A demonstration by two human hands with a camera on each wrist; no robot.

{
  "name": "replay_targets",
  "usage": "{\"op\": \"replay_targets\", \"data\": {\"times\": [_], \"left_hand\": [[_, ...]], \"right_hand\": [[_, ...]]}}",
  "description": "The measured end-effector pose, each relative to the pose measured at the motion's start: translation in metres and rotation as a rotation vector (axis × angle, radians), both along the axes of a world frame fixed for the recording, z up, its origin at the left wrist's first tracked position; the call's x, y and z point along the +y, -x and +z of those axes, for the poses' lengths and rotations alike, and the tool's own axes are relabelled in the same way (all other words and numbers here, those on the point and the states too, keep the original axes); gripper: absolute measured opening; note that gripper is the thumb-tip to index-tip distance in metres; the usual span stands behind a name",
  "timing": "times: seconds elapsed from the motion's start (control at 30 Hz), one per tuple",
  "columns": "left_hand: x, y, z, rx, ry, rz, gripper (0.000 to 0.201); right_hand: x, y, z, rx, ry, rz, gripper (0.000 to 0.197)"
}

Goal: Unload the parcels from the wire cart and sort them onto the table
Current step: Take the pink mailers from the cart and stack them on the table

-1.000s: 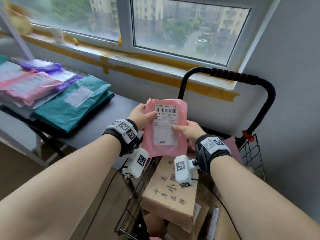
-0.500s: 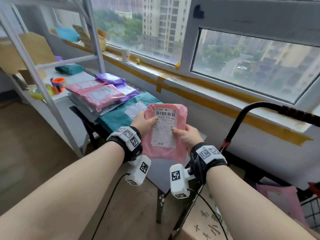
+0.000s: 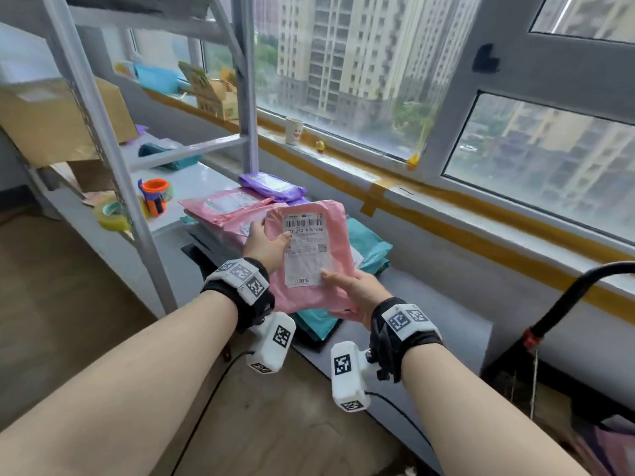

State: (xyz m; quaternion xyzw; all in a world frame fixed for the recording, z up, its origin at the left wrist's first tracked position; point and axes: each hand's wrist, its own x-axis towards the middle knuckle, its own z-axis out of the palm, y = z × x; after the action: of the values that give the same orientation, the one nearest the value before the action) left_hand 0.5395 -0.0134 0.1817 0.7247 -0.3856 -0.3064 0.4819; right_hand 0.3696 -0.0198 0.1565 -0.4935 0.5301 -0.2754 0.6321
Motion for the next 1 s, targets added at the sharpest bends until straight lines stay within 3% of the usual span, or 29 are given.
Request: {"op": "replay_targets", "data": {"times": [0.1,0.27,0.53,0.7,1.0], "left_hand": [[-0.015,-0.020,-0.002,0.016,0.015,0.019,0.064],[-0.043,-0.039,-0.012,0.067,-0.012,-0.027,0.069],[-0.120,-0.087,-0.008,0.082,-0.014,0.010,0.065],[-0.163,-0.113,0.001,0.081,-0.054,0.029,0.051],[-0.204,-0.194,0.014,-0.251,-0.142,-0.021,0.028]], "right_hand": [[-0.014,-0.016,0.004,0.009,-0.034,0.046,0.022],[-0.049,-0.030,0.005,-0.033,-0.029,-0.068,0.028],[-0.126,-0.079,0.011,-0.023,0.034,-0.030,0.017],[-0.179,-0.109,0.015,0.118,0.077,0.083,0.012],[-0.224,-0.183,0.024,0.049,0.101,0.097,0.002]]}}
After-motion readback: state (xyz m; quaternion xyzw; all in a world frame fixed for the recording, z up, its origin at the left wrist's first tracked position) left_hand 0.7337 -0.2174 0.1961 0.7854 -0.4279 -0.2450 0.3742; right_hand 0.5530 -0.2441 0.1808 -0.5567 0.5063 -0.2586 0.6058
